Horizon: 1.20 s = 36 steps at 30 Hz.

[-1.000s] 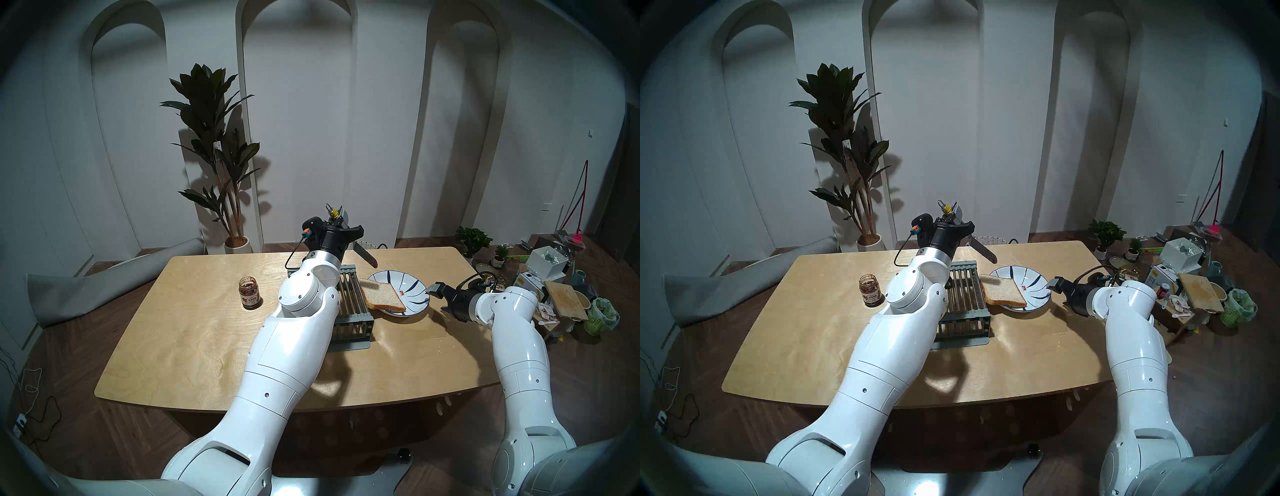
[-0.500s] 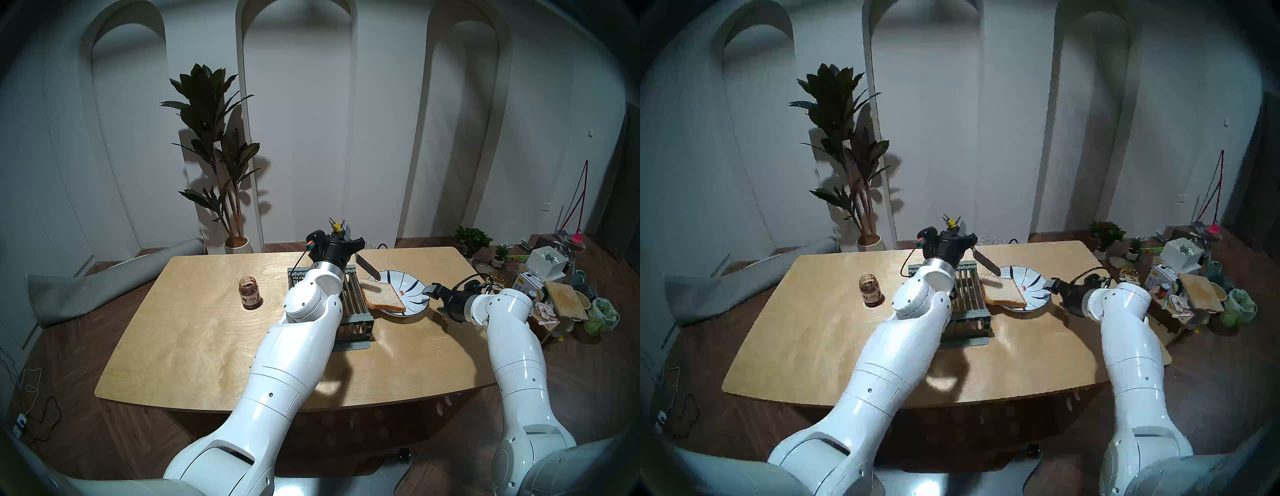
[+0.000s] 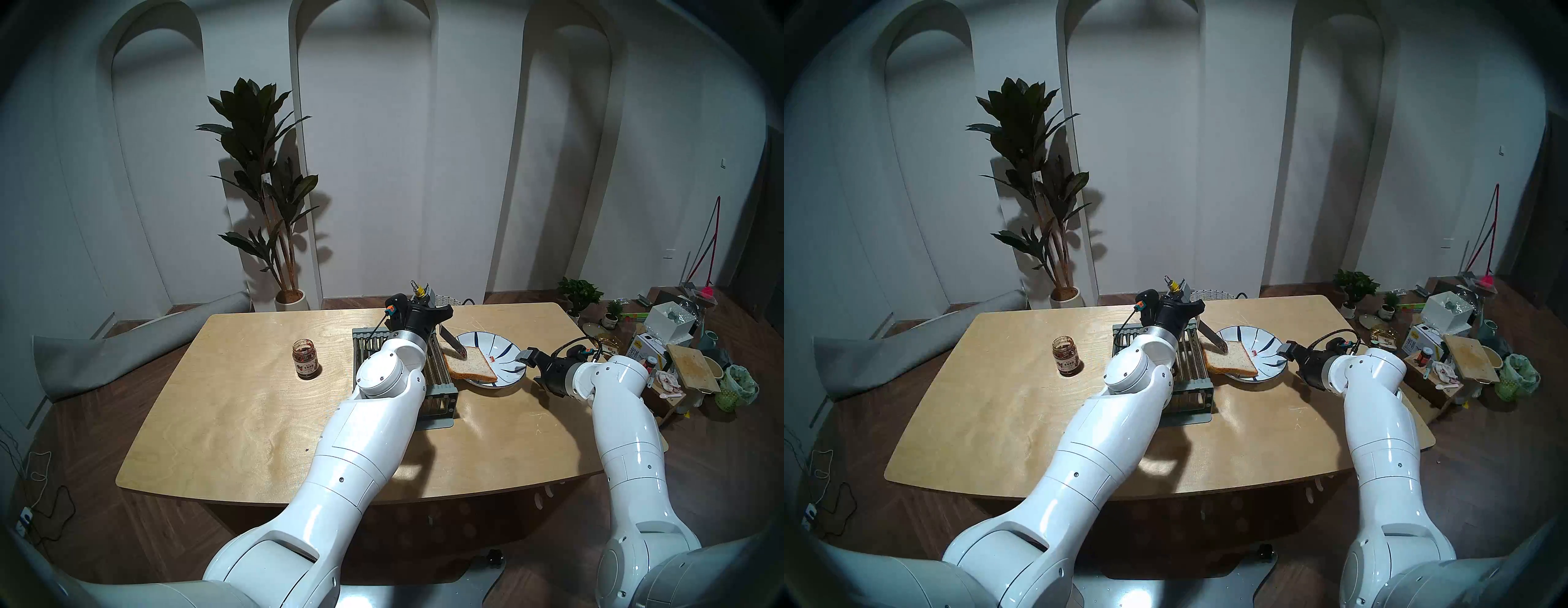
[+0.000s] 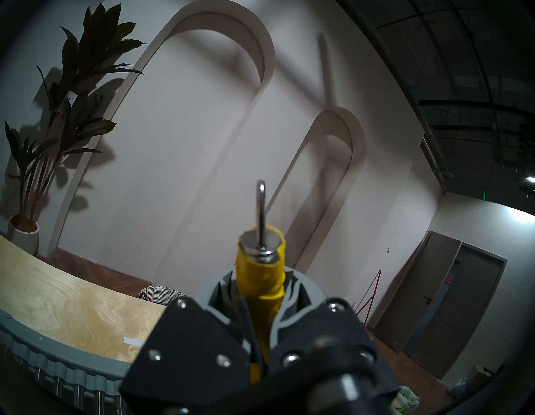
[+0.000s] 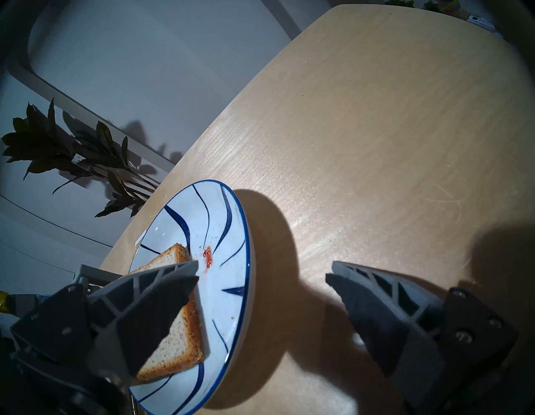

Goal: Spread jam over the slice of bread with the knife

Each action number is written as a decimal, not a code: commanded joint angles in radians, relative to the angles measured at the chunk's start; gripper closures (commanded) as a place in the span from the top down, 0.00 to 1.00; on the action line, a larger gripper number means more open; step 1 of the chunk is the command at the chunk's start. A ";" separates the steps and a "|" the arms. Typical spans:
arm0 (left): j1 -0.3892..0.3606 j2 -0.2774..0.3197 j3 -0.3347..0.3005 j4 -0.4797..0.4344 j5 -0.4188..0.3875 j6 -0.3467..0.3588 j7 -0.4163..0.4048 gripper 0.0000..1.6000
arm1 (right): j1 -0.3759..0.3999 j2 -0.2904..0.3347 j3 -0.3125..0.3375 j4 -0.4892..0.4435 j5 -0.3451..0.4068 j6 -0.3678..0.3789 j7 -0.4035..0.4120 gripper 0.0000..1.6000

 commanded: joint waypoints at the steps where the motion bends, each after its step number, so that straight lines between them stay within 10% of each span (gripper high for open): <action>1: -0.044 -0.034 -0.010 -0.033 -0.027 -0.010 -0.011 0.00 | 0.012 -0.005 -0.013 -0.013 -0.005 -0.015 0.006 1.00; 36: -0.088 -0.047 0.022 0.126 -0.072 -0.026 0.034 0.00 | 0.031 -0.022 -0.060 0.018 -0.008 -0.046 -0.025 0.91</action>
